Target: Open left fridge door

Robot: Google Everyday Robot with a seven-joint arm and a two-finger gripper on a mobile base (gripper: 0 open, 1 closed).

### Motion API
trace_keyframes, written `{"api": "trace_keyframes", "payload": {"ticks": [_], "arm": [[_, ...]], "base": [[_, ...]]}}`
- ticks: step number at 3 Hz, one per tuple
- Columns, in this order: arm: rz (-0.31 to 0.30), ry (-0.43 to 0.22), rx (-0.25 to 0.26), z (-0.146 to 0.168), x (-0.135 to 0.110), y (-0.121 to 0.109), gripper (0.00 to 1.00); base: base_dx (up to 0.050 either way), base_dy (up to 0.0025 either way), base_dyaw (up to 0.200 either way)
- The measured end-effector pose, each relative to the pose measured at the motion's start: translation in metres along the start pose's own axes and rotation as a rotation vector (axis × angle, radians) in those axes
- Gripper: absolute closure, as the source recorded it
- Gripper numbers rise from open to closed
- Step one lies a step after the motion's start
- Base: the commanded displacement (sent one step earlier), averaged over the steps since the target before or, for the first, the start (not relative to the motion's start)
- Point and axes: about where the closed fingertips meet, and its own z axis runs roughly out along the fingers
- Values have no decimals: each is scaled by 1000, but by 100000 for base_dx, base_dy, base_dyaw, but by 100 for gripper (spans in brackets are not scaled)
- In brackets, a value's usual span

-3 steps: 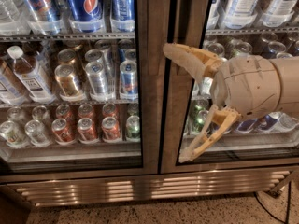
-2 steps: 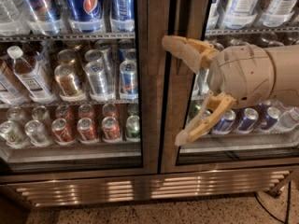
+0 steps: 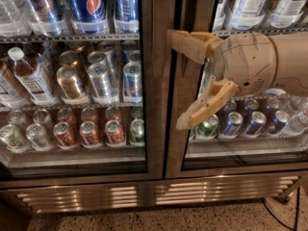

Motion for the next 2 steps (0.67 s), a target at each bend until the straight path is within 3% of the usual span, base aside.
{"api": "trace_keyframes", "payload": {"ticks": [1, 2], "arm": [[-17, -3, 45, 3, -3, 1, 0], [-17, -3, 44, 3, -3, 1, 0]], "base": [[0, 0, 0], [1, -2, 20015]]}}
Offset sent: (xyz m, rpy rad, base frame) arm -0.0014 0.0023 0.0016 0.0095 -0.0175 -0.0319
